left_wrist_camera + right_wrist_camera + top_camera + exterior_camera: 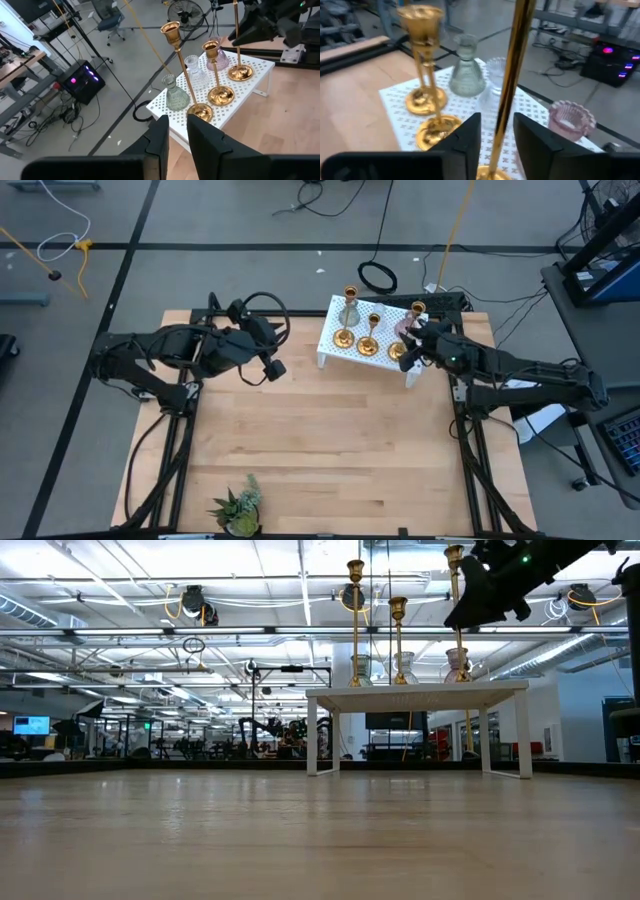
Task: Pick & Place candle stick holders
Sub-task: Return to Home Position
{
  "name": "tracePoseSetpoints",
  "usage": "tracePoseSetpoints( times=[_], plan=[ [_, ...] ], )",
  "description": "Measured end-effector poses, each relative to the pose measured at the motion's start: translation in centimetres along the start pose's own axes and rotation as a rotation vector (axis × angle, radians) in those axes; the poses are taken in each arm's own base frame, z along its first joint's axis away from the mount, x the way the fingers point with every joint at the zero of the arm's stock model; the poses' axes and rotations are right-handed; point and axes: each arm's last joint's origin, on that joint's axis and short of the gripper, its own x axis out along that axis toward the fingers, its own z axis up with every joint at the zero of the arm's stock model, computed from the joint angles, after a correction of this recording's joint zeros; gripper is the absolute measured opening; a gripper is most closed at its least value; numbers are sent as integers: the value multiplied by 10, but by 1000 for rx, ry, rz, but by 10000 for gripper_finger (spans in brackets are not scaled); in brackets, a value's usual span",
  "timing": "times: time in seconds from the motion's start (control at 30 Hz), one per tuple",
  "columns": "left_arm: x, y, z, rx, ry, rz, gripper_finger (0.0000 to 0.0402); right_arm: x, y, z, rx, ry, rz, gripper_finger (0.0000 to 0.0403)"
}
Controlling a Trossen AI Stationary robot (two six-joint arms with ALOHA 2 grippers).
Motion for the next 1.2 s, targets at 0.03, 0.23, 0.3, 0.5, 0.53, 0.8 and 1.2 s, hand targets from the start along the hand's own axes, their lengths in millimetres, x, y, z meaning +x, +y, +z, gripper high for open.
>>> tracePoseSetpoints(
  times=[0.03, 0.23, 0.3, 0.5, 0.53, 0.8, 1.2],
  plan=[
    [-2, 2, -1, -6, 3, -2, 76, -2, -1, 1, 4, -6, 18, 115],
    [-16, 11, -8, -52, 41, -12, 76, -21, -12, 0, -23, 3, 90, 152],
    [-25, 16, -12, -52, 55, -10, 76, -29, -19, -4, -45, 26, 85, 160],
    [-52, 34, -29, -40, 53, -56, 76, -49, -31, -12, -61, 76, 210, 170],
    [-55, 36, -35, -37, 55, -72, 76, -51, -31, -13, -55, 79, 259, 170],
    [-68, 46, -120, 3, 32, -166, 76, -64, -27, -13, -62, 94, 618, 158],
    [-48, 18, -226, 49, -418, -525, 76, -54, -18, -53, -210, 98, 979, 155]
  ],
)
